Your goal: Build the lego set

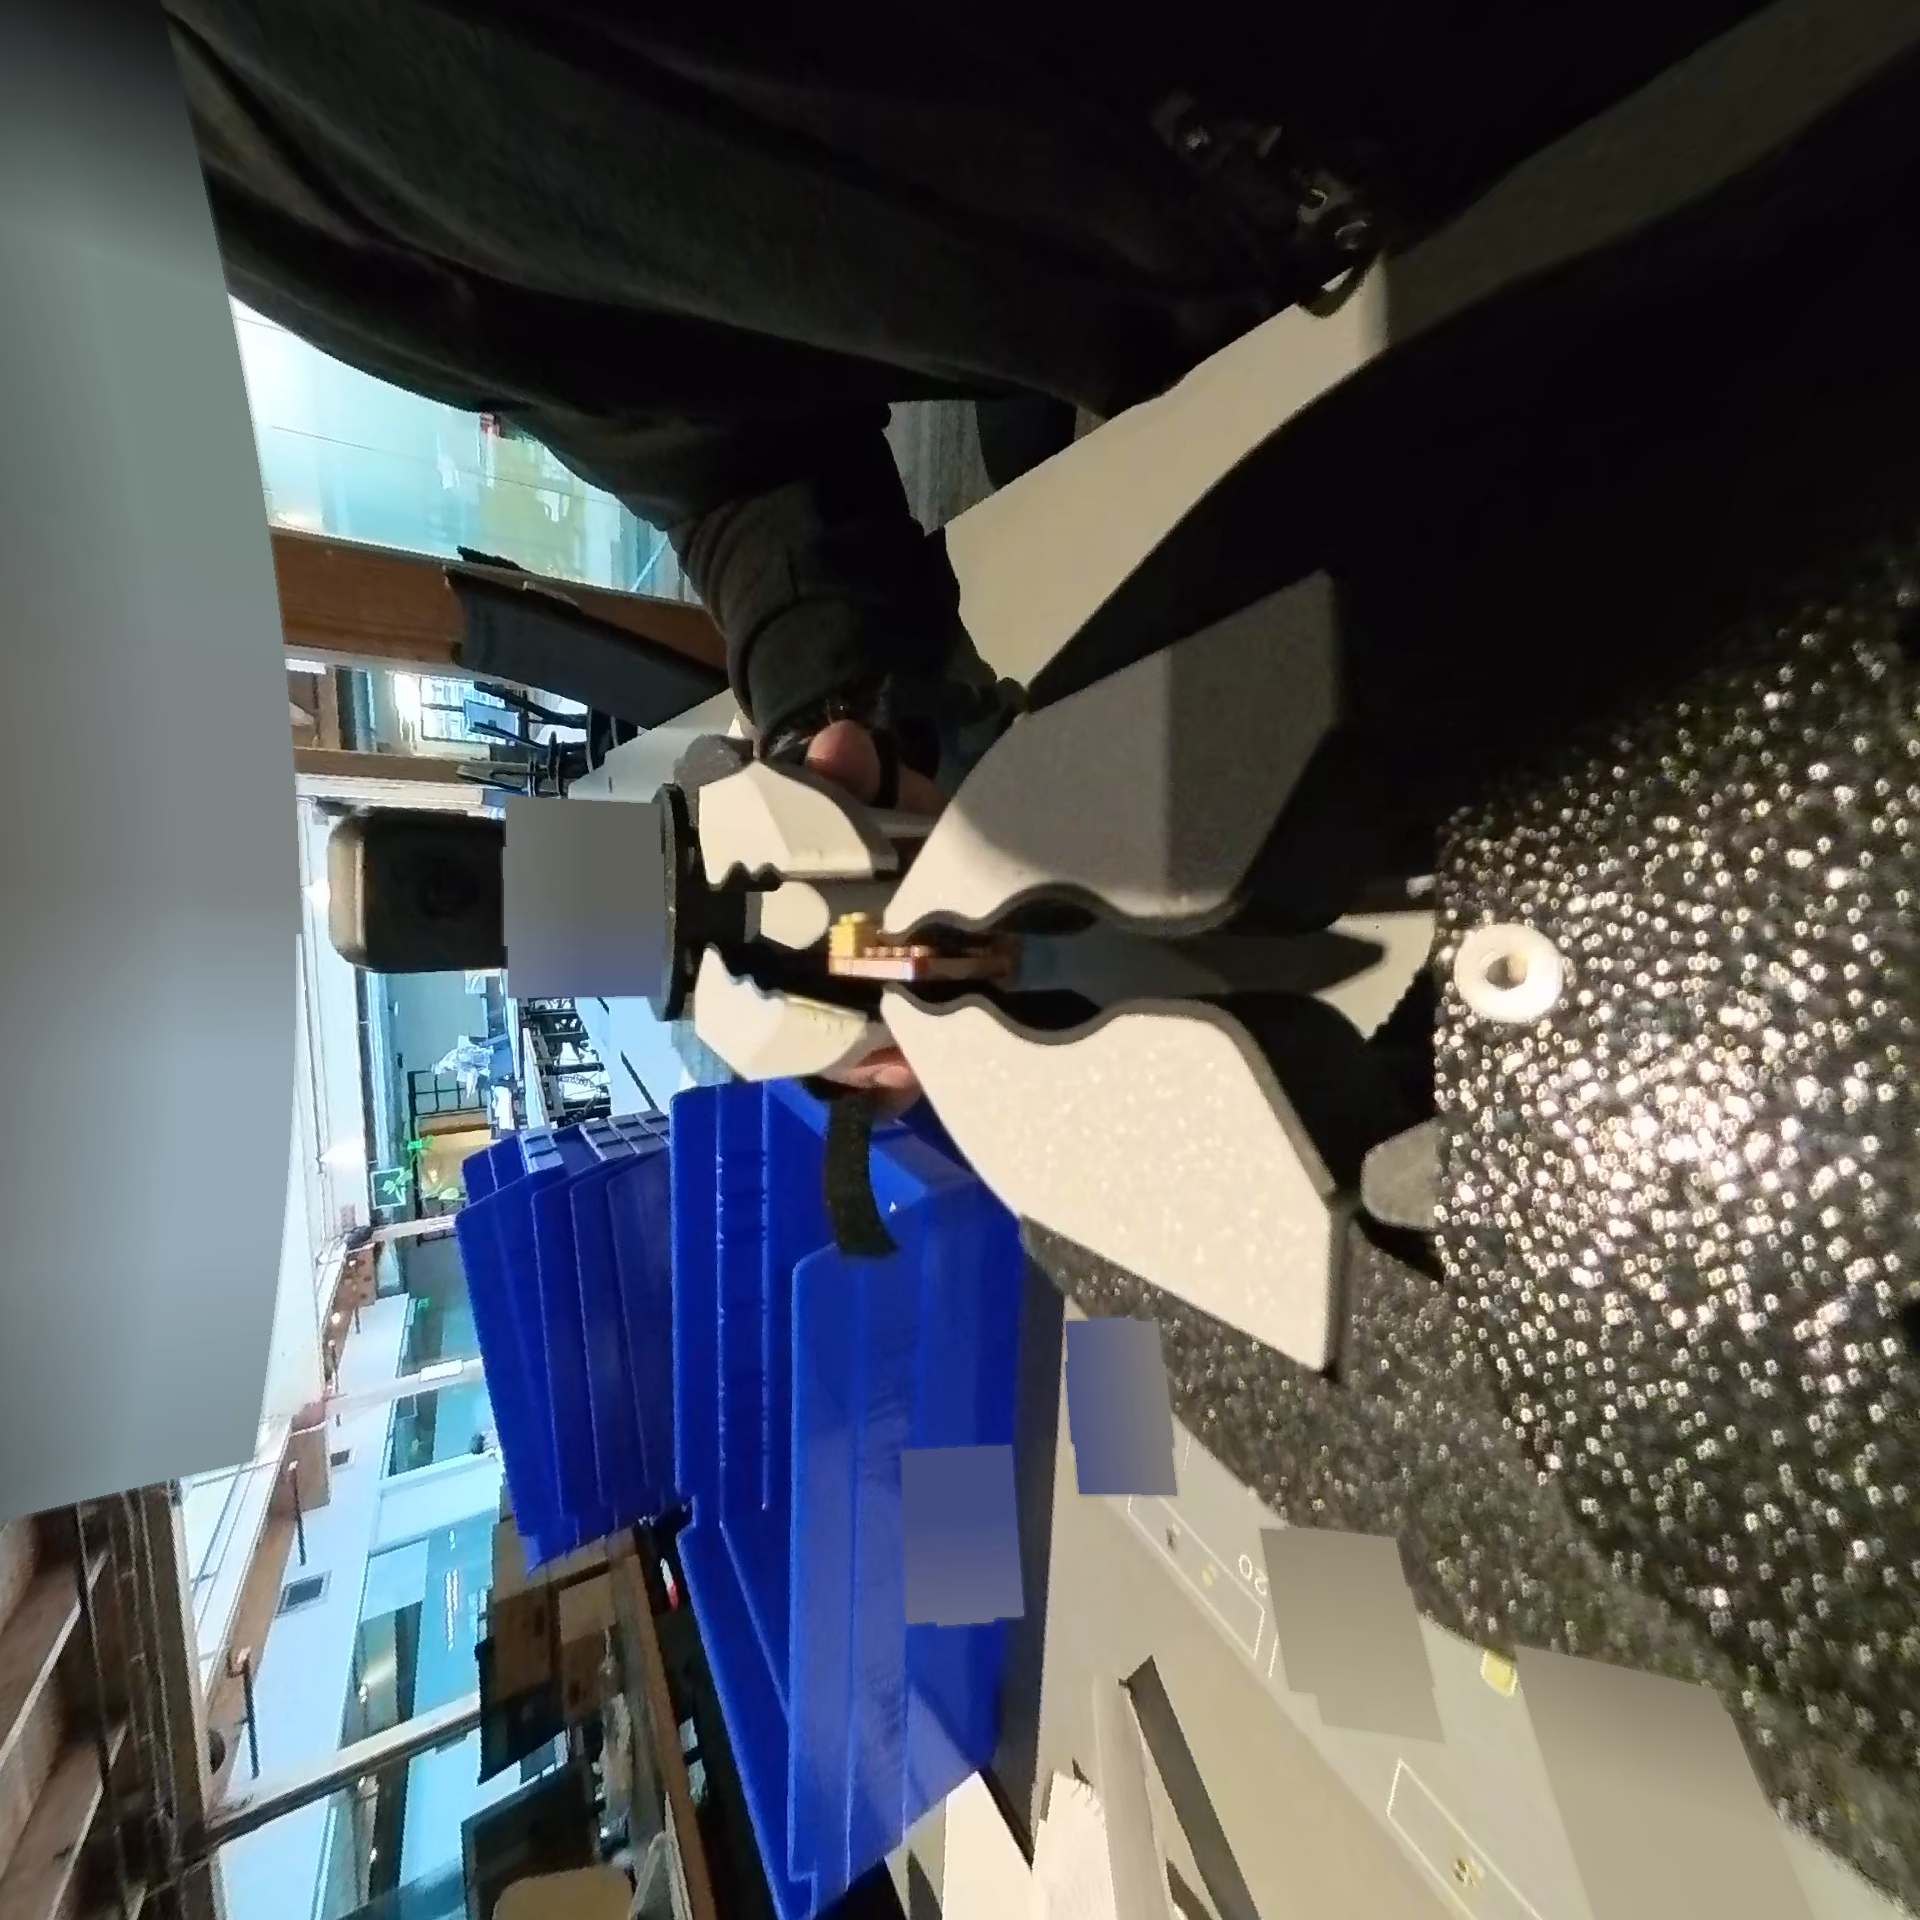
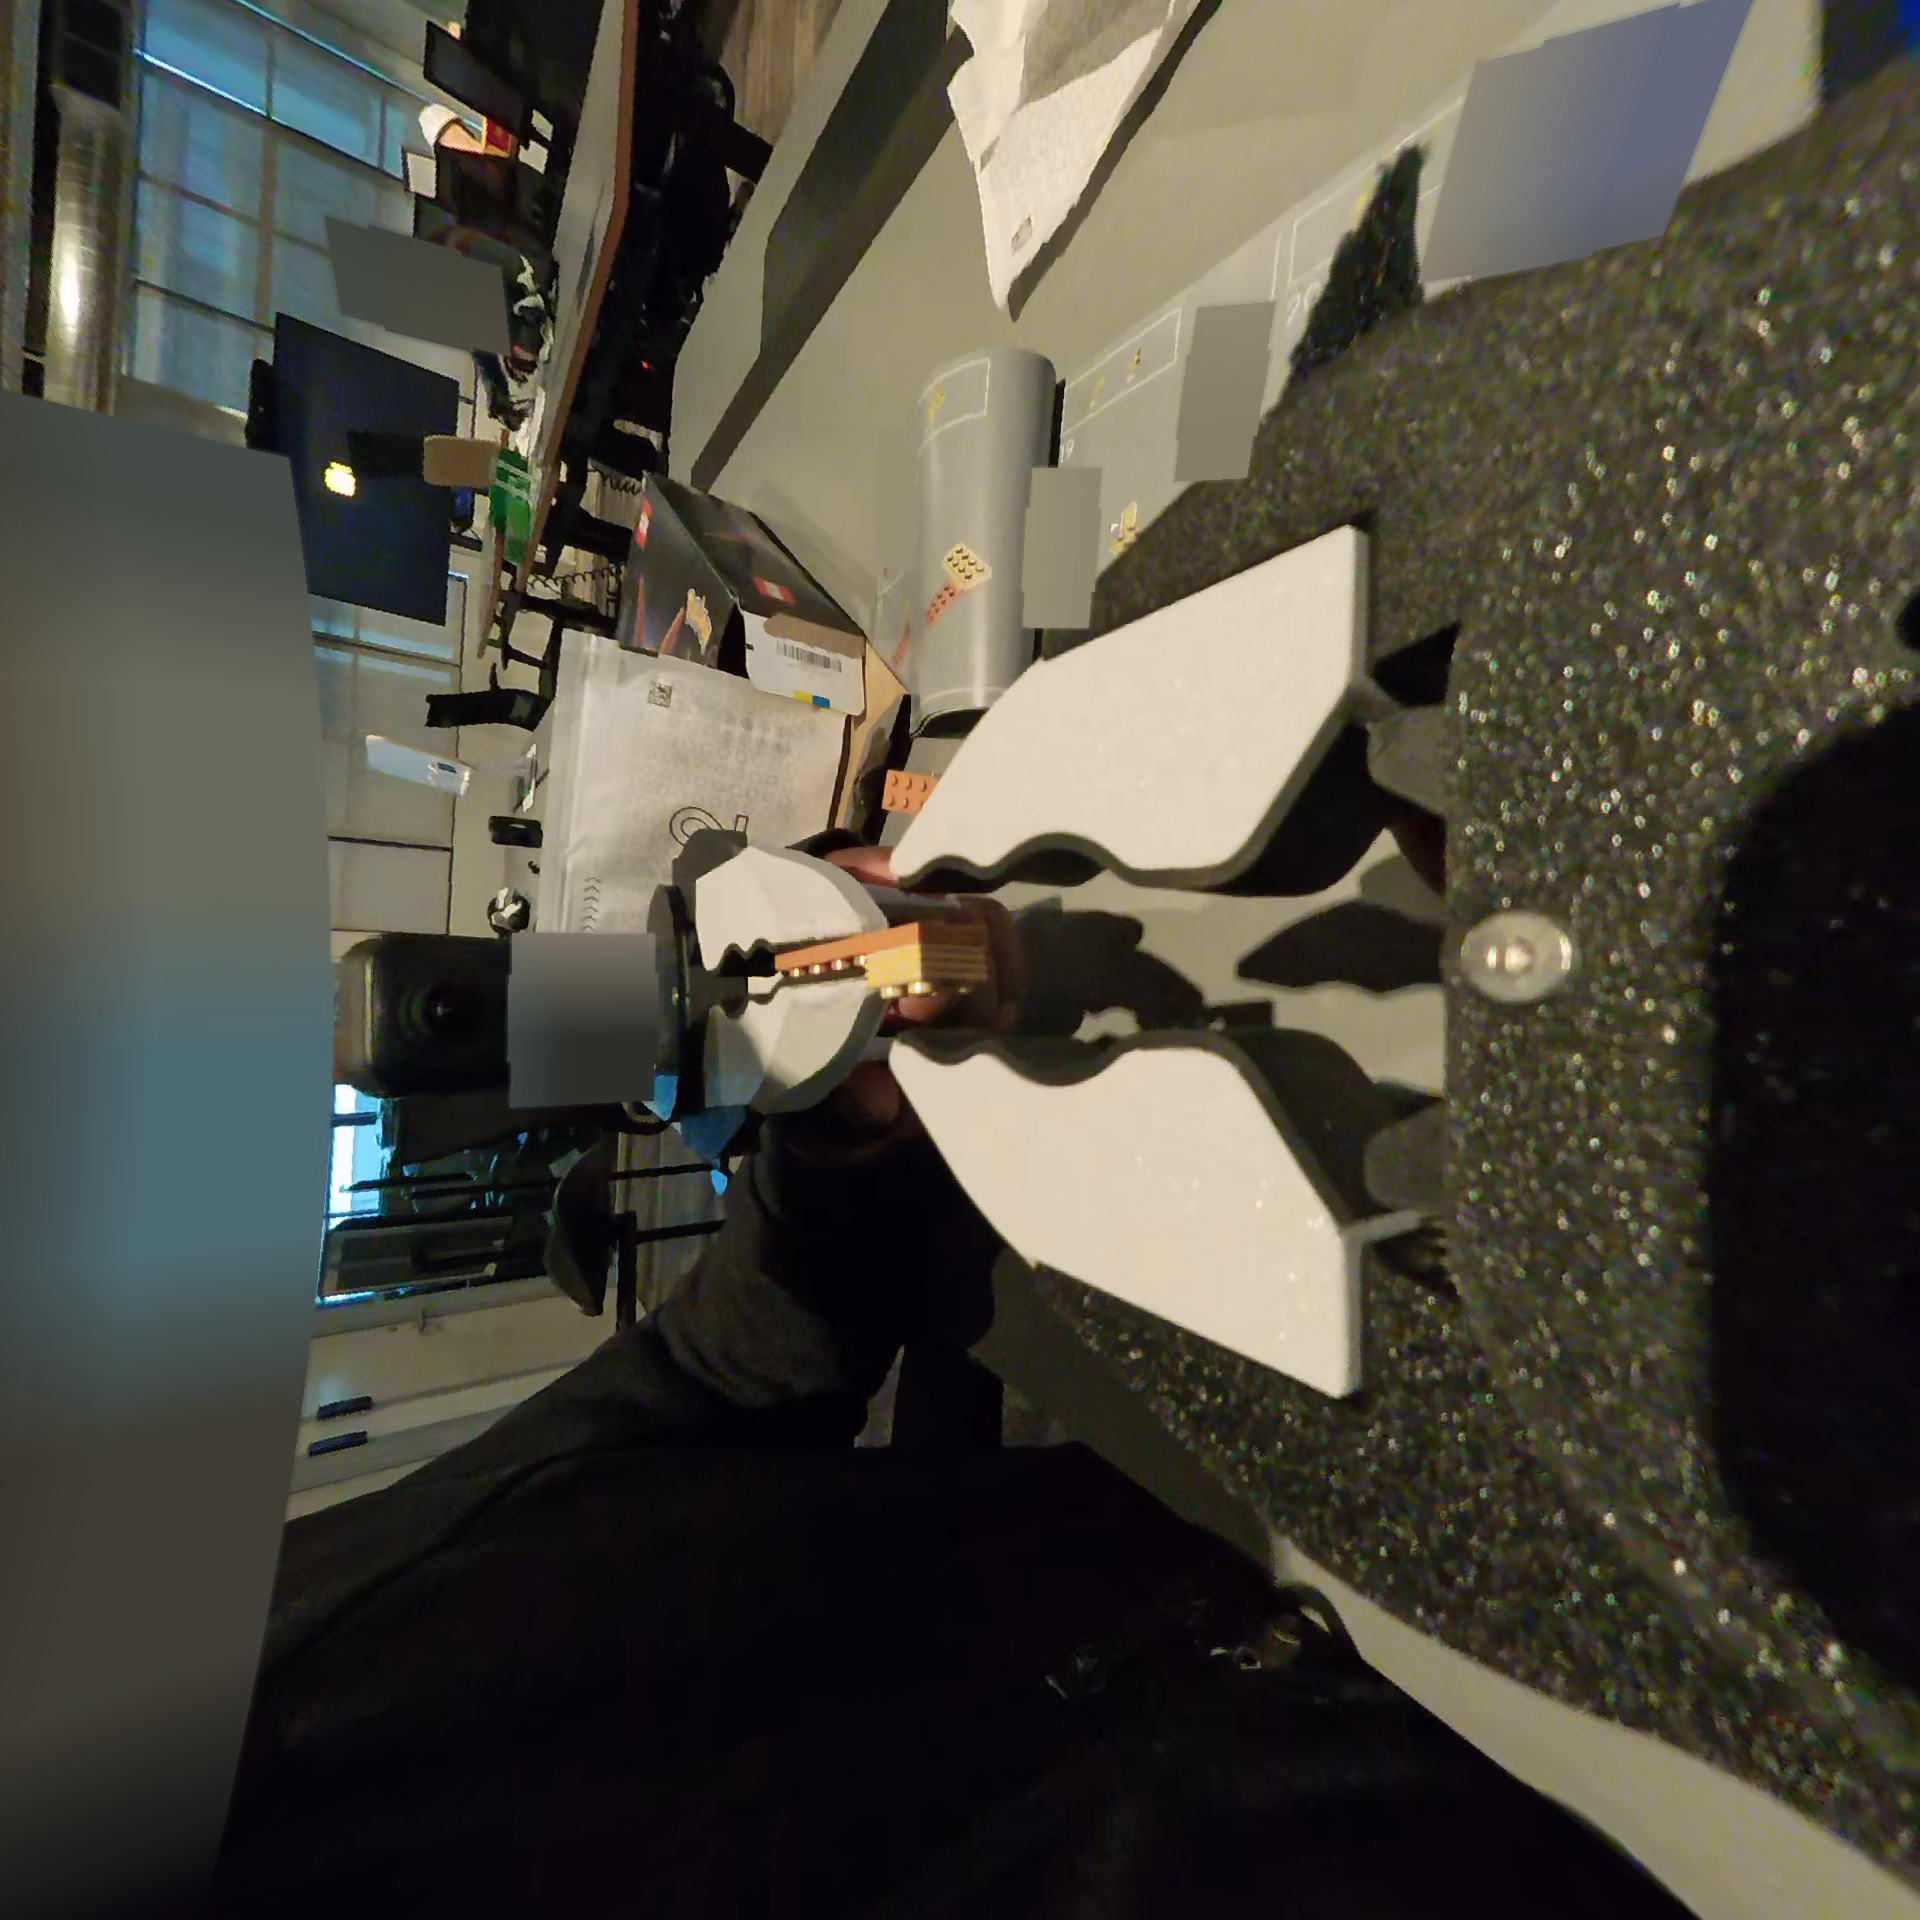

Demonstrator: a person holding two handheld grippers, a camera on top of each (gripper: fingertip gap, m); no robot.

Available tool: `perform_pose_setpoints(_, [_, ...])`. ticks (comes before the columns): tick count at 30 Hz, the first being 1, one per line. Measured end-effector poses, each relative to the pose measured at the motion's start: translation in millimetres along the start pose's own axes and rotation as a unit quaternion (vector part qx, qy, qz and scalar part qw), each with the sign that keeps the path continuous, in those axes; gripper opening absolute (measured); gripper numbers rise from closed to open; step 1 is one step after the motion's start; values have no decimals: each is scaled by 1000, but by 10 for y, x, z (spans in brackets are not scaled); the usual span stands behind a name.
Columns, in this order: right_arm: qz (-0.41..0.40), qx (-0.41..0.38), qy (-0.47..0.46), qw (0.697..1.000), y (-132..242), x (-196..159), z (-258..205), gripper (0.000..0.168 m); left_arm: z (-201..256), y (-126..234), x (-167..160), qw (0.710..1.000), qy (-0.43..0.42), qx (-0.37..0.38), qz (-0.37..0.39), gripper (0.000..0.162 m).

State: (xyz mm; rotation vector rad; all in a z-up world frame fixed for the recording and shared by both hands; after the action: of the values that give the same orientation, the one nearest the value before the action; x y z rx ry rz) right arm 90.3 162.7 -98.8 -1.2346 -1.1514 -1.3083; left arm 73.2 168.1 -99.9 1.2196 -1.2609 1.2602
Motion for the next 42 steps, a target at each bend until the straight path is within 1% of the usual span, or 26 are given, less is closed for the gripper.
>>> perform_pose_setpoints(2, [-1, 1, -2, 1000, -4, -11, -2, 22, 14, -3, -3, 1000, -1, -3, -1, 4])
perform_pose_setpoints(5, [1, 7, 1, 1000, -8, -9, -26, 13, 34, -13, -17, 1000, -6, -5, -5, 4])
perform_pose_setpoints(7, [2, 14, 1, 1000, -9, -8, -44, 12, 48, -13, -19, 1000, -6, -10, -4, 4])
perform_pose_setpoints(11, [1, 28, -4, 1000, -10, -8, -73, 12, 76, -9, -15, 1000, -5, -18, -2, 4])
perform_pose_setpoints(23, [-5, 31, 14, 999, -13, -4, -121, 12, 121, 0, -7, 999, -1, -35, 2, 4])
perform_pose_setpoints(42, [-2, 36, 14, 999, -29, 12, -153, 12, 151, 17, 7, 999, 10, -46, 10, 4])
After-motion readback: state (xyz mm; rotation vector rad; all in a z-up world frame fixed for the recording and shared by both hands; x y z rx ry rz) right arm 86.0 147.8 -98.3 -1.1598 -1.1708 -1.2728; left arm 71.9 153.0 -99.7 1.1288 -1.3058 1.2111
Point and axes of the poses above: each gripper's, where its closed fingertips meet, y back along the fingers, x out of its top, z = x × y across the jaws, the point moved 1 cm from there along y, back along the fingers, and after that the axes turned 11 degrees about x, right-handed, at the moved point
